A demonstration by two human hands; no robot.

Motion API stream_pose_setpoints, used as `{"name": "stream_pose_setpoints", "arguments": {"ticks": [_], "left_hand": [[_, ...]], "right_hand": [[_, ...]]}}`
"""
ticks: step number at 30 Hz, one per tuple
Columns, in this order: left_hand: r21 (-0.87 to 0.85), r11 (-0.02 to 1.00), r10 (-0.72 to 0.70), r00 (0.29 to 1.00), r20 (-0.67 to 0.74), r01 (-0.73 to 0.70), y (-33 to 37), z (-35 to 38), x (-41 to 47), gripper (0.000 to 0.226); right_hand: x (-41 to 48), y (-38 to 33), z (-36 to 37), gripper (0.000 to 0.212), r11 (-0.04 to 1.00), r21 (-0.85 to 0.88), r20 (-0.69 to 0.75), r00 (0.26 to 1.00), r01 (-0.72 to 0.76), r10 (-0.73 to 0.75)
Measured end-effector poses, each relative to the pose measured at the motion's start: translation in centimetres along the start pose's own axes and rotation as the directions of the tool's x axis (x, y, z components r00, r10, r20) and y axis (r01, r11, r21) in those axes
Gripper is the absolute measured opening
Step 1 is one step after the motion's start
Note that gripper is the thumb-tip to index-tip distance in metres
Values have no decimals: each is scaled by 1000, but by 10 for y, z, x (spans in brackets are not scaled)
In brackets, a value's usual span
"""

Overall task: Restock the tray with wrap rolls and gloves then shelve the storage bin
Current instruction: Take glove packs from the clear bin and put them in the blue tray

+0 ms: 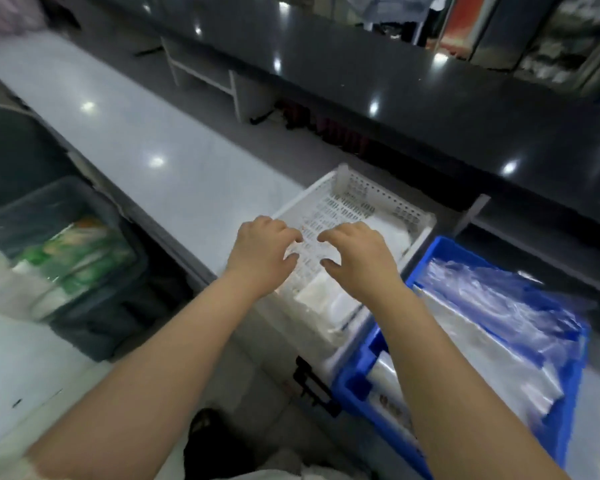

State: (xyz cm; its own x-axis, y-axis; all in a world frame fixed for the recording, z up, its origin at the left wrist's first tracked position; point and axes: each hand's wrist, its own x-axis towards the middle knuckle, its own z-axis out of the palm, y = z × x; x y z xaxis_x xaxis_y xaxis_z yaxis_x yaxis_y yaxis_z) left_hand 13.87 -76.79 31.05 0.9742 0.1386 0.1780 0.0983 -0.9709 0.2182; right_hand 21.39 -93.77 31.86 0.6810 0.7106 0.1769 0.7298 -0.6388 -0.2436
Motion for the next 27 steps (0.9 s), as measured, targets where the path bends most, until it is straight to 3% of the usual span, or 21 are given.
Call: {"name": "stream_pose_setpoints", "arguments": {"ticks": [9,16,27], "left_hand": [[89,912,-383,909,-166,401,-273,-69,-81,32],[124,773,-617,783,-80,622,-451,-93,-141,40],[56,550,-835,547,54,834,-631,-55,-146,44]], "right_hand": [[170,-232,86,36,930,-39,44,931,365,-363],[272,-400,168,39,855,44,141,845,516,-517],[421,-492,307,42,793,157,353,717,588,-601]]}}
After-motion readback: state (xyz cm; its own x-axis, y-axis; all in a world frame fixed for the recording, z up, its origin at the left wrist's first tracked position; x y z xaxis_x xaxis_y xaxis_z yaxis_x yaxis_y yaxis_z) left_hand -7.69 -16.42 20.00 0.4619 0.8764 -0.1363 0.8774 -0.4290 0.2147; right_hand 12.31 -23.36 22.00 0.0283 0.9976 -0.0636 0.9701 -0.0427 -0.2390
